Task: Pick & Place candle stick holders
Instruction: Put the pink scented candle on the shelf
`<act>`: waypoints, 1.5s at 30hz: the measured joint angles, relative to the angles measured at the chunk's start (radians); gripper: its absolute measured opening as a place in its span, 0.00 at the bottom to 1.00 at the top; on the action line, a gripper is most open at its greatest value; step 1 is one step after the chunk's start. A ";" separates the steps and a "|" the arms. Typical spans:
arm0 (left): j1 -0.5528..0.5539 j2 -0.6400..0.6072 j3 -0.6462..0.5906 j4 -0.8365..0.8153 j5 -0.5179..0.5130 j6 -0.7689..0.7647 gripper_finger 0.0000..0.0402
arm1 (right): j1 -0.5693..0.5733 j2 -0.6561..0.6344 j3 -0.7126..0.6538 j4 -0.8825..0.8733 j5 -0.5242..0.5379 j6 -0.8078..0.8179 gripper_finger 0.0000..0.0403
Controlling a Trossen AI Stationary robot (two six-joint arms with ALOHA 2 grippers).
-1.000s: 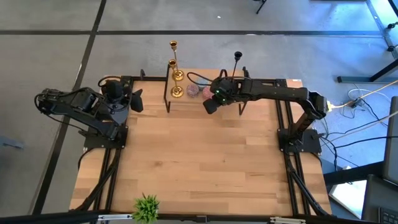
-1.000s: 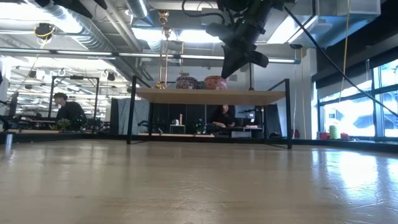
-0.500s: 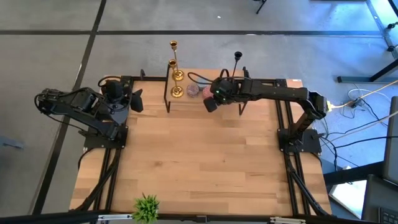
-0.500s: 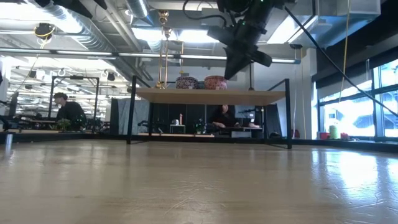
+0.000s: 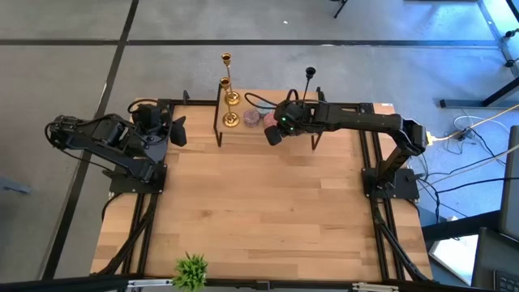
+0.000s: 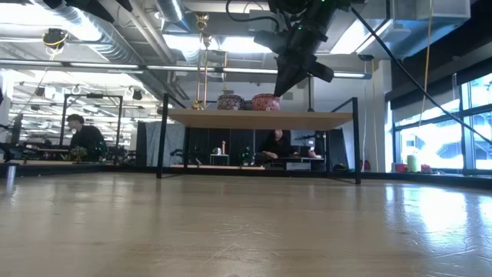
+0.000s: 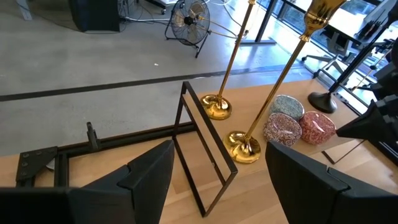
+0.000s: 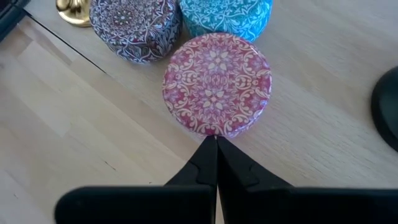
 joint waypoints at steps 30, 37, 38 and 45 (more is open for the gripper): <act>-0.039 0.000 0.000 0.000 -0.027 -0.011 0.62 | 0.000 0.016 0.001 0.107 -0.003 0.000 0.00; -0.039 0.000 0.000 0.000 -0.029 -0.018 0.62 | 0.008 0.015 0.001 0.064 0.067 0.044 0.00; -0.039 0.000 0.000 0.000 -0.030 -0.018 0.62 | 0.008 0.015 0.001 0.056 0.067 0.064 0.00; -0.039 0.000 0.000 0.000 -0.039 -0.018 0.62 | 0.009 0.016 0.001 0.007 0.033 0.246 0.00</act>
